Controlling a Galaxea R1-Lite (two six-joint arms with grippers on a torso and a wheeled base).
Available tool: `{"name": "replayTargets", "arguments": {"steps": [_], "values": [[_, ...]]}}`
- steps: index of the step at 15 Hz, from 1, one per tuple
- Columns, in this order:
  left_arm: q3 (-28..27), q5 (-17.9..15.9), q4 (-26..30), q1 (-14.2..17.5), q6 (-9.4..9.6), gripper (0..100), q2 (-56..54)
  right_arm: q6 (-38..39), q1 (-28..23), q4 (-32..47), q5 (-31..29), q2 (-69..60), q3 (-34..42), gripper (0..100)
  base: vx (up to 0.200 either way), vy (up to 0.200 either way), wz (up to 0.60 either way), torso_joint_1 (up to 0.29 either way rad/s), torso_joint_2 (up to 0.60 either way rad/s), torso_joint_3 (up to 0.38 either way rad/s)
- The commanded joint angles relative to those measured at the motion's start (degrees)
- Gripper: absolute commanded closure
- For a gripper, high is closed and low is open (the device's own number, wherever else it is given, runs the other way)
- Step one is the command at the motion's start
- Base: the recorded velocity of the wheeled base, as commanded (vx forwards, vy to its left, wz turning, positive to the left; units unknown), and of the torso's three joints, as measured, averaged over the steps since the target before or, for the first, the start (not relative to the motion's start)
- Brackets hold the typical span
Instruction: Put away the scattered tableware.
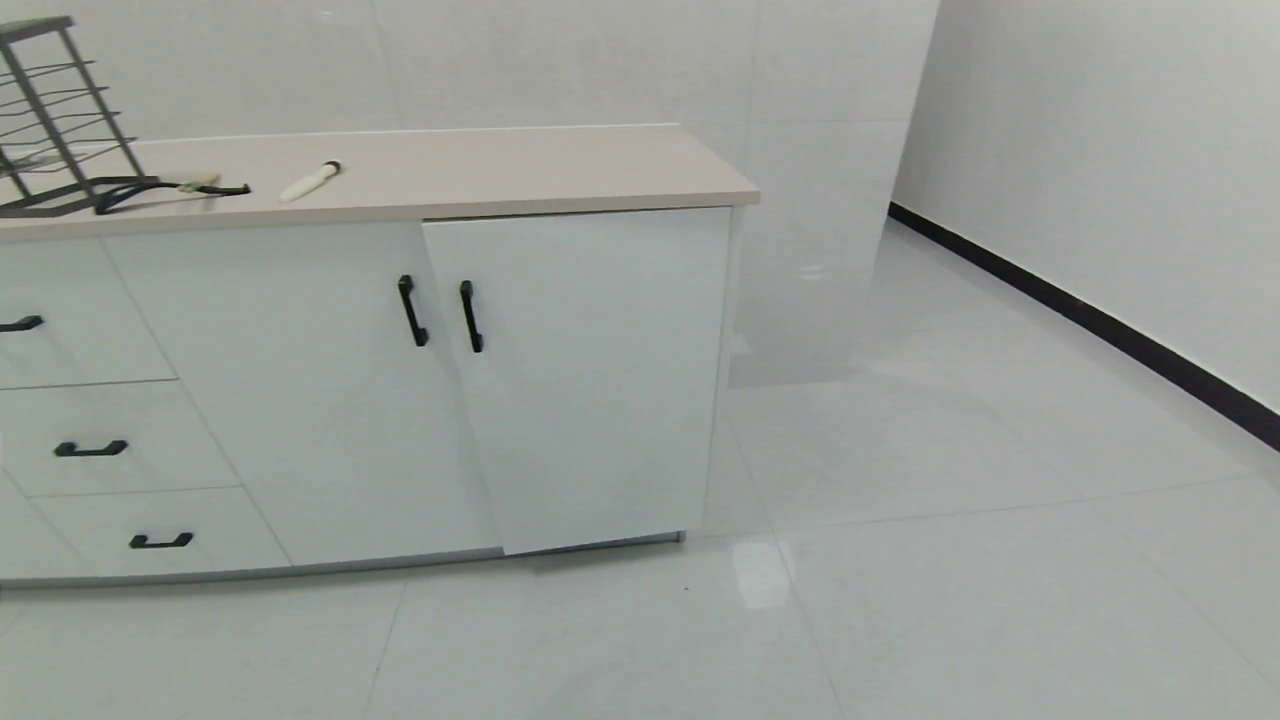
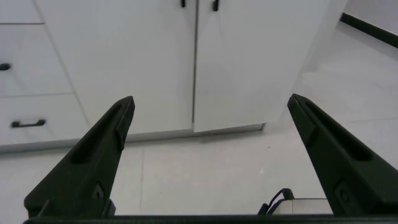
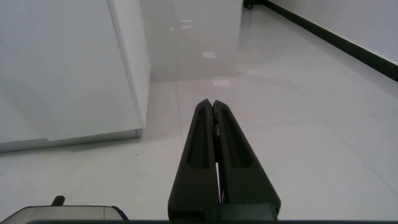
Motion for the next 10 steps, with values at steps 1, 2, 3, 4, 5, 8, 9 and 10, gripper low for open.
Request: {"name": "replayTargets", "arguments": {"steps": [1,2,3,4,5,8,9,10], "values": [[0.0,0.0,0.0,0.0,-0.03,0,0.0,0.0,0.0,0.0,0.2,0.2,0.0,100,0.0,0.0,0.6,0.007,0.0,0.002],[0.0,0.0,0.0,0.0,0.05,0,0.0,0.4,0.0,0.0,0.2,0.2,0.0,100,0.0,0.0,0.6,-0.002,0.0,-0.002],[0.0,0.0,-0.1,0.0,0.14,0,0.0,0.4,0.0,0.0,0.2,0.1,0.0,100,0.0,0.0,0.0,0.0,0.0,0.0],[0.0,0.0,-0.1,0.0,0.23,0,0.0,0.4,0.0,0.0,0.1,0.1,0.0,100,0.0,0.0,0.0,0.0,0.0,0.0],[0.0,0.0,-0.1,0.0,0.05,0,0.0,0.4,0.0,0.0,0.1,0.1,0.0,100,0.0,0.0,0.0,0.0,0.0,0.0],[0.0,0.0,0.0,0.0,0.49,0,0.0,0.4,0.0,0.0,0.1,0.1,0.0,100,0.0,0.133,0.0,0.002,0.0,0.002],[0.0,0.0,-0.1,0.0,0.32,0,0.0,0.4,0.0,0.0,0.0,0.1,0.0,100,0.0,0.2,0.0,0.012,0.0,0.002],[0.0,0.0,-0.1,0.0,0.23,0,0.0,0.4,0.0,0.0,0.0,0.1,0.0,100,0.0,0.2,0.0,0.012,0.0,0.002]]}}
